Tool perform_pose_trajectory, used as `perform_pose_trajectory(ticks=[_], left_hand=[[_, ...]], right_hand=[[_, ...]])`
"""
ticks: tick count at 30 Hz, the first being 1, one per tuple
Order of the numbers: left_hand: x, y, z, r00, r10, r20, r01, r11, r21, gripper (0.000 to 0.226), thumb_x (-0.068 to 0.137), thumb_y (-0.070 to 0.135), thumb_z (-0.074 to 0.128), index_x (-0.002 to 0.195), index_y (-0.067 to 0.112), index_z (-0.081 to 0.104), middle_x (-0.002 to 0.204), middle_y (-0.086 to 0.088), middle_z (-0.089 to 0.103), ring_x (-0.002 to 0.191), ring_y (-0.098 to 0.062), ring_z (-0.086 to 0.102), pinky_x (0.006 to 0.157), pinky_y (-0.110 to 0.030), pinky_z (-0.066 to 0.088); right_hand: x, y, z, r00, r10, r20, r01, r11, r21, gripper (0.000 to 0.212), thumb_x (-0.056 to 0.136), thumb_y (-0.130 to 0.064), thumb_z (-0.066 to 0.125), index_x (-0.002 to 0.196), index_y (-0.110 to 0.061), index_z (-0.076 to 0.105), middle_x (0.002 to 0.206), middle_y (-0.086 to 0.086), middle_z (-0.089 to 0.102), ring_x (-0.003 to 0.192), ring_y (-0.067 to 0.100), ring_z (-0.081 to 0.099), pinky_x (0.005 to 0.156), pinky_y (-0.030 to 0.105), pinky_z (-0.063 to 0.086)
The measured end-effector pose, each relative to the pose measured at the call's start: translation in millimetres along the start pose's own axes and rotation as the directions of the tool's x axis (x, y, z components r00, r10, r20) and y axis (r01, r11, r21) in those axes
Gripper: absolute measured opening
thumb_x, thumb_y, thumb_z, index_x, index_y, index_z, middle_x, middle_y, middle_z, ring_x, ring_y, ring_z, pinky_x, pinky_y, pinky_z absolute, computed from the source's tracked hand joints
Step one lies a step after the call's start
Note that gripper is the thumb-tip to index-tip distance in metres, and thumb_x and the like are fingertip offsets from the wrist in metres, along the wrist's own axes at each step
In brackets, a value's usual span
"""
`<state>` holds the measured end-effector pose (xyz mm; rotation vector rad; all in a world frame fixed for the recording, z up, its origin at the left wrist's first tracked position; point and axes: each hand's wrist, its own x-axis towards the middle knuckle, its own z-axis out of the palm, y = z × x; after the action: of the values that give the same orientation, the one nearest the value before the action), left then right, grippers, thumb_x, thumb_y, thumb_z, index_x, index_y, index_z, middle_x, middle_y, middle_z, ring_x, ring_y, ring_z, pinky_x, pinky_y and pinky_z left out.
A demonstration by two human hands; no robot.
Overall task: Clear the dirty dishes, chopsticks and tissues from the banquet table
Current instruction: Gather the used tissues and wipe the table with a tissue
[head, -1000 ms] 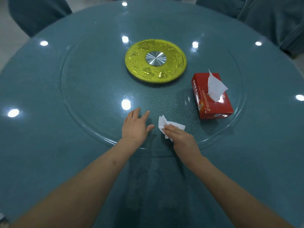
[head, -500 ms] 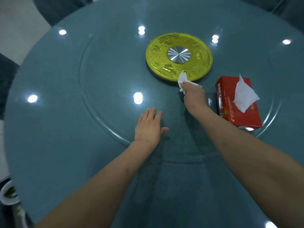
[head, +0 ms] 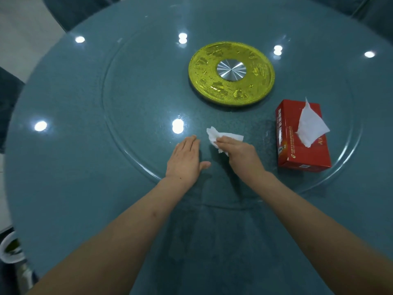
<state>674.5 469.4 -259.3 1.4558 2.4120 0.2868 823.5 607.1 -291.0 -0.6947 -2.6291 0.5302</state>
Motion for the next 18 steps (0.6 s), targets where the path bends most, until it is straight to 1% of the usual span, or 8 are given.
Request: perform_pose_trajectory(ticks=[4,6,7,10,12,14,16,18], left_hand=[[0.5,-1.2,0.5,1.0,0.015,-0.005,-0.015,1.0,0.003,0.08,0.097,0.052,0.059,0.157,0.009,0.028,0.167,-0.005,0.021,0.154,-0.021,0.017,0.127,-0.032,0.009],[0.3,-1.9,-0.6,1.0,0.01,0.001,-0.01,1.0,-0.005,0.08,0.097,0.052,0.059,0.157,0.01,0.027,0.167,-0.005,0.02,0.154,-0.021,0.017,0.127,-0.033,0.009],[0.5,-2.4,-0.9,1.0,0.01,0.0,-0.01,1.0,-0.006,0.08,0.097,0.052,0.059,0.157,0.01,0.026,0.168,-0.004,0.019,0.154,-0.021,0.017,0.127,-0.033,0.009],[1.3,-3.7,-2.8,1.0,0.011,0.01,-0.011,1.0,-0.005,0.079,0.098,0.052,0.058,0.157,0.011,0.027,0.168,-0.004,0.019,0.155,-0.02,0.016,0.127,-0.033,0.01],[1.9,-5.5,-3.4,1.0,0.004,0.018,-0.004,1.0,0.002,0.08,0.098,0.052,0.058,0.158,0.011,0.026,0.168,-0.003,0.018,0.155,-0.02,0.015,0.128,-0.033,0.01],[3.4,-8.1,-3.9,1.0,0.004,0.024,-0.004,1.0,0.003,0.08,0.097,0.052,0.059,0.158,0.011,0.026,0.169,-0.004,0.017,0.156,-0.02,0.014,0.128,-0.033,0.01],[3.8,-10.1,-4.9,1.0,0.007,0.024,-0.008,1.0,0.006,0.08,0.097,0.051,0.061,0.157,0.01,0.027,0.169,-0.004,0.018,0.156,-0.021,0.015,0.127,-0.033,0.01],[3.6,-11.1,-5.4,1.0,0.01,0.027,-0.011,1.0,0.015,0.079,0.097,0.05,0.061,0.157,0.01,0.028,0.168,-0.004,0.019,0.155,-0.021,0.016,0.127,-0.033,0.011]], right_hand=[[46.6,20.6,-4.8,0.995,0.094,-0.04,-0.095,0.995,-0.011,0.05,0.076,0.017,0.053,0.116,-0.004,0.076,0.123,0.015,0.072,0.108,0.037,0.071,0.097,0.05,0.056],[73.3,29.0,-9.5,0.98,0.195,-0.032,-0.195,0.981,-0.018,0.048,0.079,0.017,0.055,0.116,-0.005,0.075,0.12,0.014,0.072,0.102,0.041,0.07,0.09,0.052,0.058],[81.3,31.1,-9.7,0.971,0.236,-0.022,-0.237,0.971,-0.026,0.047,0.082,0.016,0.055,0.12,-0.006,0.073,0.124,0.013,0.071,0.106,0.041,0.068,0.091,0.051,0.056],[79.2,27.9,-6.9,0.959,0.284,-0.011,-0.284,0.958,-0.024,0.049,0.091,0.013,0.051,0.133,-0.006,0.067,0.139,0.013,0.063,0.124,0.039,0.06,0.109,0.047,0.046],[62.8,27.3,-5.7,0.954,0.295,-0.054,-0.293,0.956,0.03,0.05,0.091,0.015,0.049,0.135,-0.004,0.065,0.143,0.015,0.06,0.132,0.034,0.056,0.118,0.037,0.035],[47.6,31.1,-6.3,0.941,0.332,-0.067,-0.329,0.943,0.051,0.052,0.093,0.014,0.047,0.137,-0.006,0.063,0.147,0.013,0.057,0.138,0.028,0.051,0.119,0.027,0.025],[33.9,31.1,-8.6,0.933,0.354,-0.062,-0.351,0.935,0.055,0.052,0.093,0.013,0.047,0.139,-0.008,0.062,0.148,0.011,0.056,0.14,0.027,0.049,0.121,0.029,0.026],[17.4,24.8,-11.7,0.925,0.375,-0.065,-0.37,0.926,0.08,0.05,0.096,0.012,0.046,0.14,-0.008,0.061,0.149,0.011,0.055,0.141,0.026,0.048,0.12,0.026,0.024]])
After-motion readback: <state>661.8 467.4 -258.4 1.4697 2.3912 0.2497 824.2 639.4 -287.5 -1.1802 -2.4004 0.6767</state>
